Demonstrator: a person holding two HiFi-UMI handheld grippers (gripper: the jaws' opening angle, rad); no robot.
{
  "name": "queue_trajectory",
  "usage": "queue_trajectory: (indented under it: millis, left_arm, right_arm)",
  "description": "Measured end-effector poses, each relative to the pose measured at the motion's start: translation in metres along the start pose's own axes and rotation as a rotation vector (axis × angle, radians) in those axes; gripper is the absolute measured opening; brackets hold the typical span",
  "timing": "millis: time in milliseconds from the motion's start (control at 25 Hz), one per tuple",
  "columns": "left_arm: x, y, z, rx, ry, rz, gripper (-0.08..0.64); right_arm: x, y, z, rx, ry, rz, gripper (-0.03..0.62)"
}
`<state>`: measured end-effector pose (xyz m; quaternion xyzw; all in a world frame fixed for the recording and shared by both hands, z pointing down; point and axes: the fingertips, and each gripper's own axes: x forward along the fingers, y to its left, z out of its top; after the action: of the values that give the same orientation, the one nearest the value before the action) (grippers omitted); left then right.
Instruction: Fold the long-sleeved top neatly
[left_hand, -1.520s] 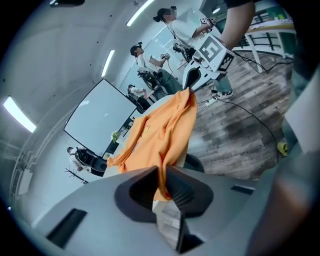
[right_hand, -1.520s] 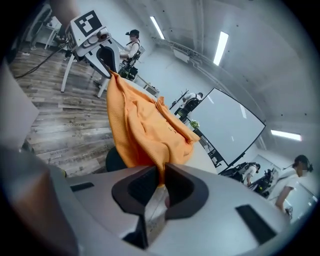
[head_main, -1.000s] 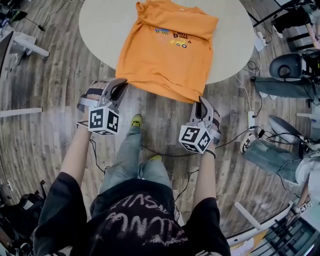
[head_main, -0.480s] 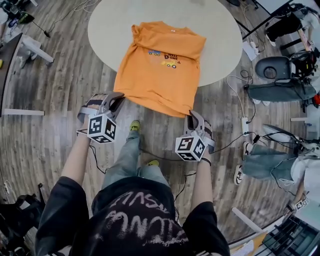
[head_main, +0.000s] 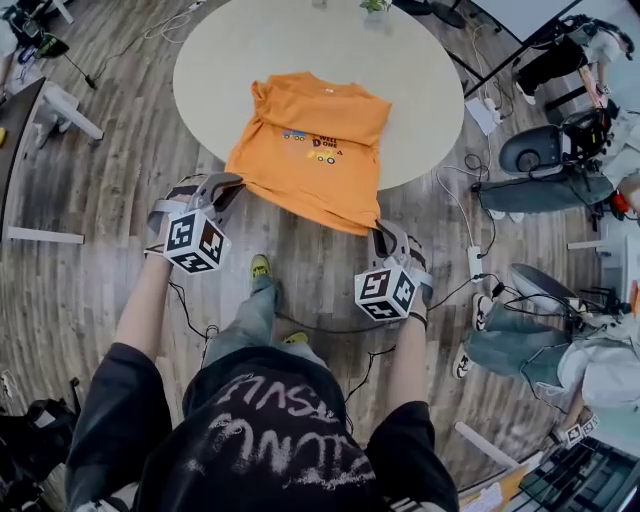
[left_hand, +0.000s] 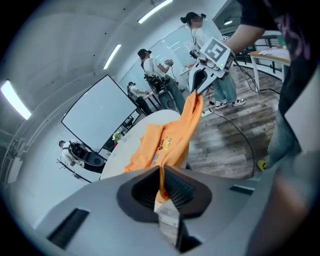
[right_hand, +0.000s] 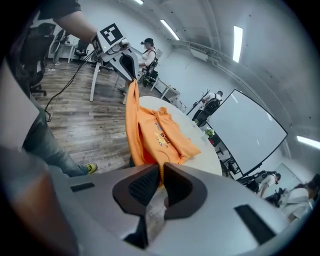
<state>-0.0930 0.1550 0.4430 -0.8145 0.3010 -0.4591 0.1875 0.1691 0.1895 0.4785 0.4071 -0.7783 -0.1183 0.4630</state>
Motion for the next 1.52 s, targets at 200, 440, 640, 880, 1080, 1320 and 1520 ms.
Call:
queue_trajectory:
  millis: [200,440,640,880,1080,1320,1520]
  left_arm:
    - [0.027,0.047,0.009,-0.008,-0.028,-0.026,0.035]
    - [0.069,0.1,0.009,-0.002,-0.066,-0.074,0.035]
    - [0.096,0.132,0.004,0.004,-0.081,-0.108,0.035]
    - [0.113,0.157,0.006,0.013,-0.098,-0.126,0.035]
    - [0.131,0.183,0.016,0.018,-0.111,-0.122,0.035]
    - [0.171,0.203,0.017,0.032,-0.072,-0.148,0.035]
    - [0.207,0.213,0.011,-0.009,-0.023,-0.175,0.035]
  right_arm:
    - [0.019,-0.036,0.012,-0.013,0.02,0.019,0.029]
    - [0.056,-0.08,0.029,-0.002,0.071,0.024,0.029]
    - [0.085,-0.102,0.042,0.003,0.101,0.021,0.029]
    - [0.101,-0.123,0.052,0.03,0.114,0.021,0.029]
    - [0.114,-0.15,0.055,0.053,0.116,0.023,0.029]
    - [0.151,-0.176,0.051,0.06,0.12,0.056,0.028]
    - [0.187,-0.194,0.043,0.072,0.121,0.112,0.029]
